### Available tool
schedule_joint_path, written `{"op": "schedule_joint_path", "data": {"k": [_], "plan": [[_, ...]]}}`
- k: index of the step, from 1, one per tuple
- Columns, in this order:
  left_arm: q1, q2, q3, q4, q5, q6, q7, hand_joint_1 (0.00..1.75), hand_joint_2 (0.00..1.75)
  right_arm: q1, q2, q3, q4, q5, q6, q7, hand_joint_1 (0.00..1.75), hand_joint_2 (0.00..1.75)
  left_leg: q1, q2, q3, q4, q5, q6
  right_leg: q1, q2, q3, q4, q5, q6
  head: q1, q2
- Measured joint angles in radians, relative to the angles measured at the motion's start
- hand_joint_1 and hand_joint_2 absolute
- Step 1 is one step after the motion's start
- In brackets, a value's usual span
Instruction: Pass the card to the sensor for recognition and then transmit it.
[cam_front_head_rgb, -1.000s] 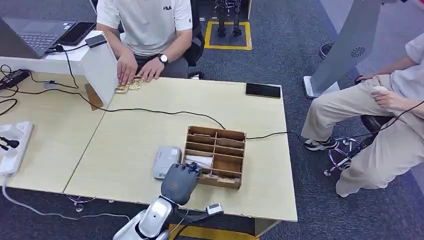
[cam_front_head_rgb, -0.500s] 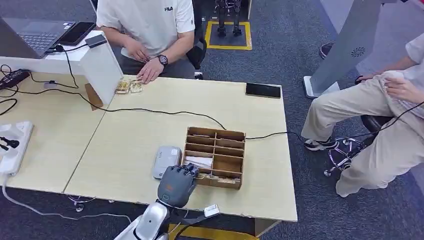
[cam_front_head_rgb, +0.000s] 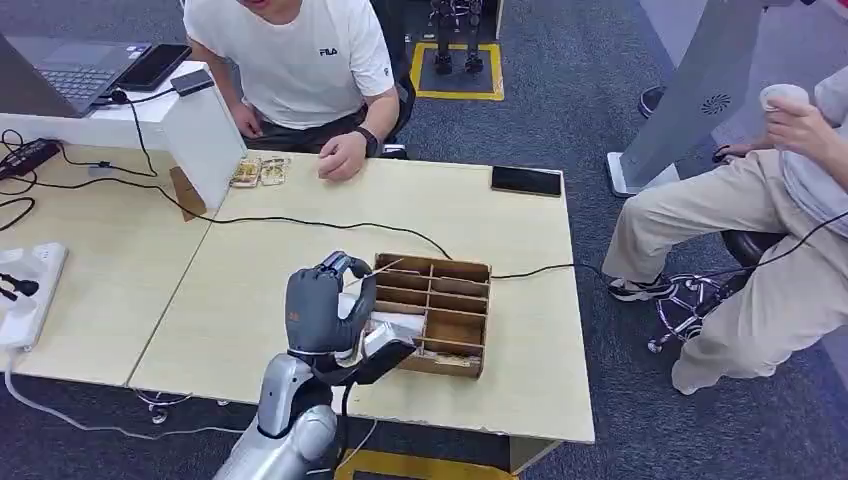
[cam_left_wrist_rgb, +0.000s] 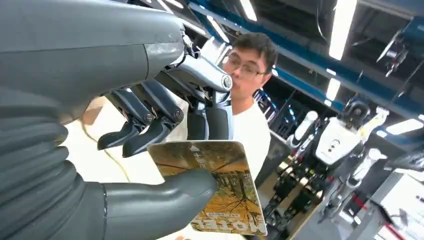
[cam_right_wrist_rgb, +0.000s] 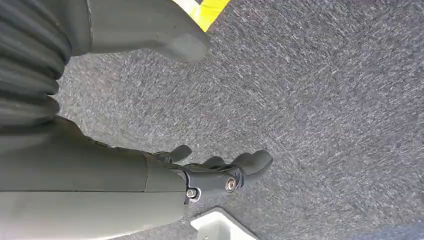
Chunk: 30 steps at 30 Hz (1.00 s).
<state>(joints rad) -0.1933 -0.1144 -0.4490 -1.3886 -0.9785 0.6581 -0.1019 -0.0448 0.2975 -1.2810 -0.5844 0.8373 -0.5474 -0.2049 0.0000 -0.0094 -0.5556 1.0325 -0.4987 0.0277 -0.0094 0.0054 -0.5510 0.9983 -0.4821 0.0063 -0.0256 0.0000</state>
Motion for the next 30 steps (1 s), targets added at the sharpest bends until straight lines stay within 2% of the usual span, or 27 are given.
{"op": "schedule_joint_path", "data": {"k": [4,13,17,21,27,29,30], "plan": [[-0.042,-0.002,0.018,-0.004,0.009,-0.01,0.0,1.75,1.75,-0.003,0.0,0.0,0.001,0.0,0.0,-0.002,0.0,1.75,0.0,0.0,0.0,0.0,0.0,0.0,0.0,0.0,0.0,0.0,0.0,0.0,0.0,0.0],[-0.069,-0.007,0.034,-0.007,0.034,-0.018,0.002,1.75,1.75,-0.007,-0.002,0.0,0.008,-0.005,-0.004,-0.006,0.0,1.75,0.0,0.0,0.0,0.0,0.0,0.0,0.0,0.0,0.0,0.0,0.0,0.0,0.0,0.0],[-0.135,-0.007,0.045,0.014,0.052,-0.048,0.032,1.75,1.75,-0.011,-0.011,0.001,0.017,-0.004,-0.005,-0.018,0.0,1.75,0.0,0.0,0.0,0.0,0.0,0.0,0.0,0.0,0.0,0.0,0.001,0.0,0.0,0.0],[-0.224,-0.003,0.066,0.095,0.041,-0.064,0.077,1.75,1.75,-0.017,-0.026,0.008,0.043,-0.003,-0.014,-0.021,0.0,1.75,0.0,0.0,0.0,0.0,0.001,0.0,0.0,0.0,0.0,0.0,0.001,0.0,0.0,0.0],[-0.354,0.0,0.1,0.271,0.015,-0.061,0.146,1.75,1.75,-0.027,-0.048,0.016,0.087,-0.018,-0.026,-0.035,0.0,1.75,0.0,0.0,0.0,0.0,0.001,0.0,0.0,0.0,0.0,0.0,0.001,0.0,0.0,0.0],[-0.385,0.002,0.111,0.327,0.015,-0.055,0.146,1.75,1.75,-0.027,-0.054,0.016,0.097,-0.02,-0.029,-0.035,0.0,1.75,0.0,0.0,0.0,0.0,0.001,0.0,0.0,0.0,0.0,0.0,0.001,0.0,0.0,0.0],[-0.395,0.002,0.115,0.349,0.016,-0.05,0.146,1.15,1.75,-0.028,-0.057,0.017,0.101,-0.02,-0.034,-0.034,0.0,1.75,0.0,0.0,0.0,0.0,0.001,0.0,0.0,0.0,0.0,0.0,0.001,0.0,0.0,0.0]]}}
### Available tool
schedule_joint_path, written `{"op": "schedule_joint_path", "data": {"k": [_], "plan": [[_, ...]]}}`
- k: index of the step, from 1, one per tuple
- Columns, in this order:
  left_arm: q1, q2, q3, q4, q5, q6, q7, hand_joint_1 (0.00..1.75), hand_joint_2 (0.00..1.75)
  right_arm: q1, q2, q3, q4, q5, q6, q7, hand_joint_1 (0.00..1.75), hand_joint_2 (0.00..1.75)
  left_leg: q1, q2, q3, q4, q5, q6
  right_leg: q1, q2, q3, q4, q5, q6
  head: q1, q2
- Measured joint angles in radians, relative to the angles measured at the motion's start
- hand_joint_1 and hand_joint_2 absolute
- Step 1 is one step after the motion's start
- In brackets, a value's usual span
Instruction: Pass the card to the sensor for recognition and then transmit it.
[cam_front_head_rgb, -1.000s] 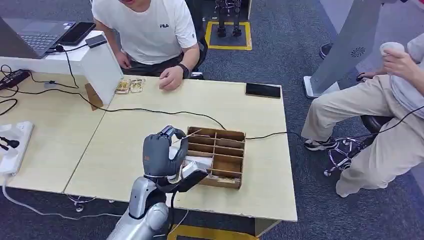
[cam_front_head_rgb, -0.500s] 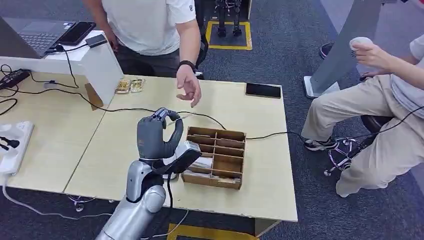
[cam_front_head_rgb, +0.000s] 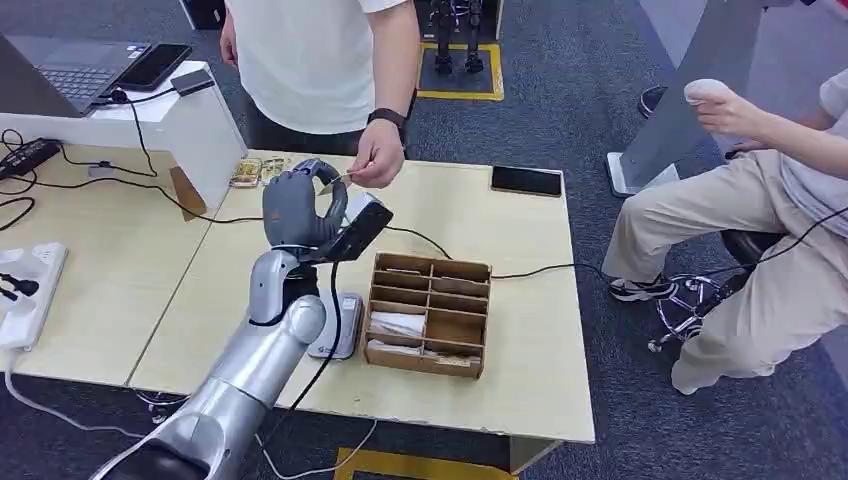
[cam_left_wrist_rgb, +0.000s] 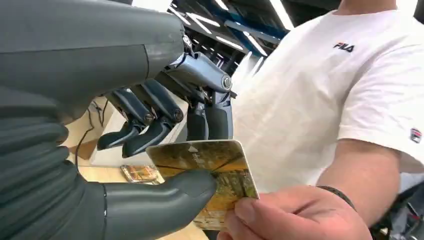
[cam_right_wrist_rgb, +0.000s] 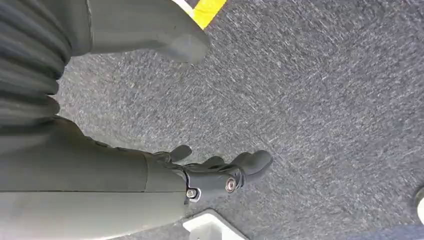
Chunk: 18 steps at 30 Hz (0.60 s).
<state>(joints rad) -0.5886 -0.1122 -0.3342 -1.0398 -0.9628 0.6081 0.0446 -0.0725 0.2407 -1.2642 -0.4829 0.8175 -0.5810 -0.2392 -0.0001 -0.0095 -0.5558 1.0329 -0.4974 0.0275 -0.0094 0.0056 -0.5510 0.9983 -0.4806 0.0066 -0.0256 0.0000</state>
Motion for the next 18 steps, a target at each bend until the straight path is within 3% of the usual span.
{"op": "schedule_joint_path", "data": {"k": [1,2,18], "plan": [[-0.007,0.0,0.005,0.016,0.0,0.003,0.0,0.23,1.75,0.0,-0.002,0.0,0.002,0.0,-0.002,0.001,0.0,1.75,0.0,0.0,0.0,0.0,0.0,0.0,0.0,0.0,0.0,0.0,0.0,0.0,0.0,0.0],[-0.011,0.0,0.009,0.032,0.0,0.006,-0.002,0.0,1.75,0.0,-0.003,0.0,0.005,0.0,-0.003,0.001,0.0,1.75,0.0,0.0,0.0,0.0,0.0,0.0,0.0,0.0,0.0,0.0,0.0,0.0,0.0,0.0],[-0.011,0.002,0.038,0.065,0.005,0.08,-0.029,0.0,1.75,0.004,-0.011,0.016,0.006,0.003,-0.007,0.005,0.0,1.75,0.0,0.0,-0.001,0.0,0.0,0.0,0.0,0.0,0.0,0.0,0.0,0.0,0.0,0.0]]}}
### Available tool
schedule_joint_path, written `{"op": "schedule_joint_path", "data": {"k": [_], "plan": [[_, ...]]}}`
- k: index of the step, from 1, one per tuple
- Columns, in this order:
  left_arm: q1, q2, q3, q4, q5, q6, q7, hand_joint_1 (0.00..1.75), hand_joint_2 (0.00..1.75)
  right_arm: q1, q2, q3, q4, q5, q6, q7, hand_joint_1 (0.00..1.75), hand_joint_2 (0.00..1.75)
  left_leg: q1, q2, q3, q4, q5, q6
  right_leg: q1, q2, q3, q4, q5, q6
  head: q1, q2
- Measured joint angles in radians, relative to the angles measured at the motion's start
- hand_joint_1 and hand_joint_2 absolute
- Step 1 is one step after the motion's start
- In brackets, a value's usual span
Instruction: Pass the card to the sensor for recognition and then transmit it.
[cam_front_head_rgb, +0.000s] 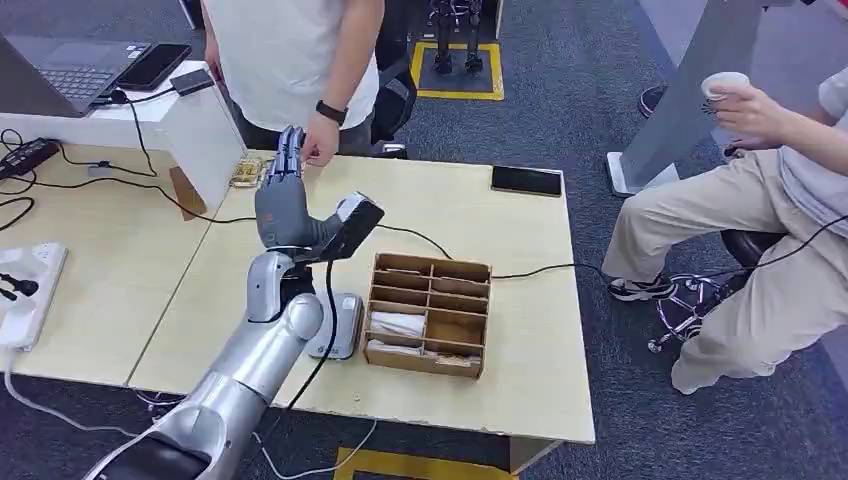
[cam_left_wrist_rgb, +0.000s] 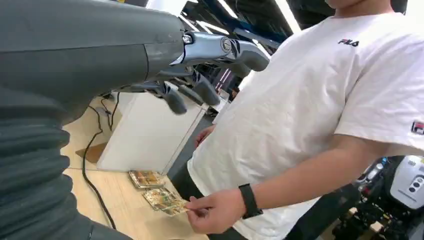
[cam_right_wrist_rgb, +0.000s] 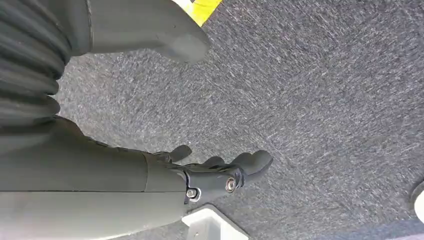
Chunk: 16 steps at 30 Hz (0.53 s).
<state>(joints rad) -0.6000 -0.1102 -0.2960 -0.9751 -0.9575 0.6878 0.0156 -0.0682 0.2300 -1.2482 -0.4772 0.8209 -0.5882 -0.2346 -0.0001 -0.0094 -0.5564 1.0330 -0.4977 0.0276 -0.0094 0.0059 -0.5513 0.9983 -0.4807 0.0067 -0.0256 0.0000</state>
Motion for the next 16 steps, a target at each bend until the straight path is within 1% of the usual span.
{"op": "schedule_joint_path", "data": {"k": [3,6,11,13,16], "plan": [[-0.001,0.003,0.029,-0.008,0.0,0.002,-0.014,0.0,1.75,0.0,-0.002,0.001,-0.001,0.0,-0.005,0.002,0.0,1.75,0.0,0.0,0.0,0.0,0.0,0.0,0.0,0.0,0.0,0.0,0.0,0.0,0.0,0.0],[-0.001,0.007,0.054,-0.013,-0.028,0.002,-0.027,0.0,1.75,0.0,-0.006,0.003,0.001,0.001,-0.006,0.003,0.0,1.75,0.0,0.0,0.0,0.0,0.0,0.0,0.0,0.0,0.0,0.0,0.0,0.0,0.0,0.0],[-0.001,0.015,0.079,-0.021,-0.068,0.002,-0.03,0.0,1.75,0.0,-0.018,0.008,0.011,0.002,-0.016,-0.002,0.0,1.75,0.0,0.0,0.0,0.0,0.0,0.0,0.0,0.0,0.0,0.0,0.0,0.0,0.0,0.0],[-0.005,0.018,0.082,-0.023,-0.099,0.003,-0.023,0.0,1.75,-0.002,-0.024,0.01,0.019,0.001,-0.016,-0.008,0.0,1.75,0.0,0.0,0.0,0.0,0.0,0.0,0.0,0.0,0.0,0.0,0.0,0.0,0.0,0.0],[-0.021,0.023,0.088,-0.022,-0.123,0.003,0.004,0.0,1.75,-0.004,-0.031,0.014,0.029,-0.001,-0.016,-0.013,0.0,1.75,0.0,0.0,0.0,0.0,0.0,0.0,0.0,0.0,0.0,0.0,0.0,0.0,0.0,0.0]]}}
